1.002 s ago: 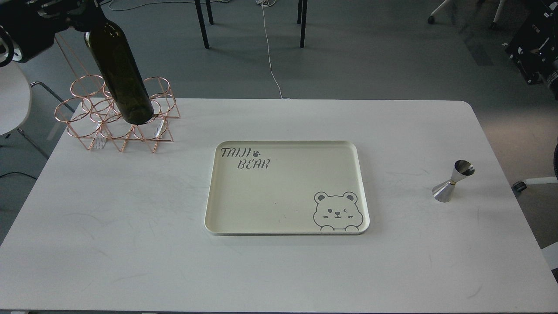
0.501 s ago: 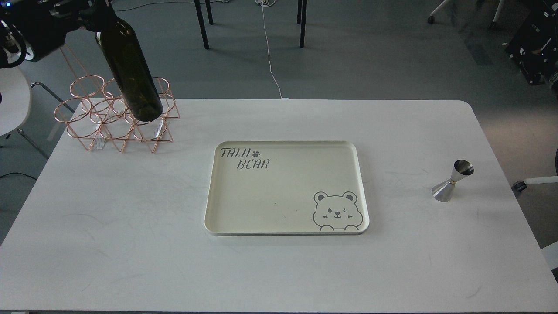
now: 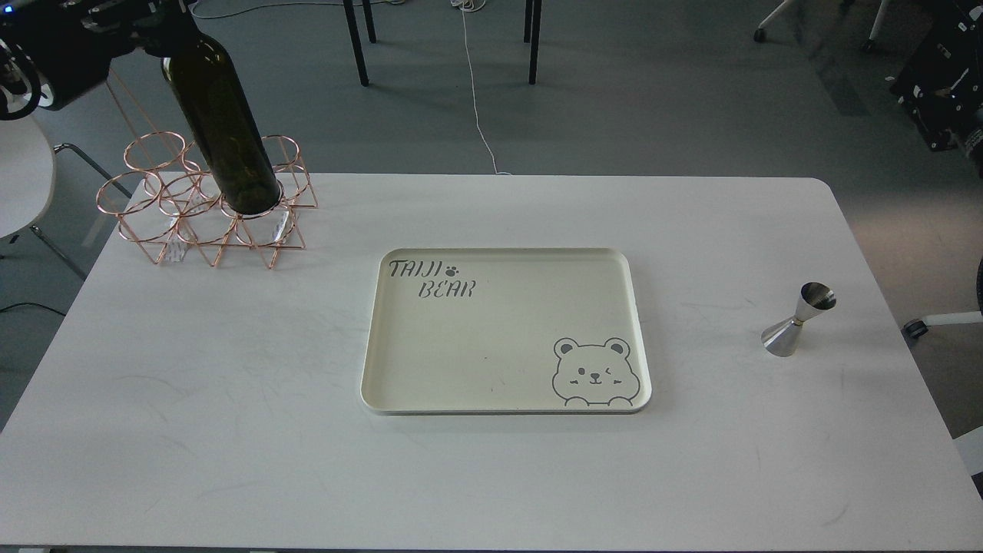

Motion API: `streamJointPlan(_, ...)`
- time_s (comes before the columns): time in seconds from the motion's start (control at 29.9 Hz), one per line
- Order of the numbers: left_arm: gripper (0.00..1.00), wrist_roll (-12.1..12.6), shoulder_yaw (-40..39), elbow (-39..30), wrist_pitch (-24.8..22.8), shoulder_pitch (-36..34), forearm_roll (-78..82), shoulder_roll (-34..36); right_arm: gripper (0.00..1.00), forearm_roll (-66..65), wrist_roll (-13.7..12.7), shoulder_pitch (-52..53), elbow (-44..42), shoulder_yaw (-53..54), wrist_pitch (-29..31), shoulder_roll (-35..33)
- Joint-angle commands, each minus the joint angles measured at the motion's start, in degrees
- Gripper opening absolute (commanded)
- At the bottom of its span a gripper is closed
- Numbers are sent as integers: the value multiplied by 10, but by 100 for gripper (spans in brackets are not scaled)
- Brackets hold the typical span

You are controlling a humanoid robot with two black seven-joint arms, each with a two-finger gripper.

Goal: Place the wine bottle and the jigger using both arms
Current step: 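Lower the bottle into the copper wire rack, then release the bottle and withdraw the left gripper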

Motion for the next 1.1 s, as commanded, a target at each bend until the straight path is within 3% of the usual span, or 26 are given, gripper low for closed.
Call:
streamJointPlan(0.0,18,-1,0,0,0,1,0,-1,79,0,0,0,1,1,0,0)
streamJointPlan(0.23,19,0,6,9,2,12,-2,-8,79,0,0,-2,1,1,0,-2)
streamJointPlan(0.57,23,-5,87,58,59,13,-14,-29,80,0,0,-3,2,0,1,-7)
streamJointPlan(0.8,28,-4,110,67,62,14,-42,-33,80,0,0,-3,2,1,1,-7)
streamJointPlan(0.84,32,-4,110,70,62,14,-43,-34,80,0,0,-3,2,1,1,-7)
streamJointPlan(0.9,53,-4,110,79,63,15,-43,-40,80,0,0,-2,2,1,1,-7)
streamJointPlan(0.94,58,-5,109,82,64,15,-44,-44,80,0,0,-2,2,1,0,-8)
streamJointPlan(1.07,71,-7,110,83,67,15,-60,-45,80,0,0,-2,2,1,1,-8)
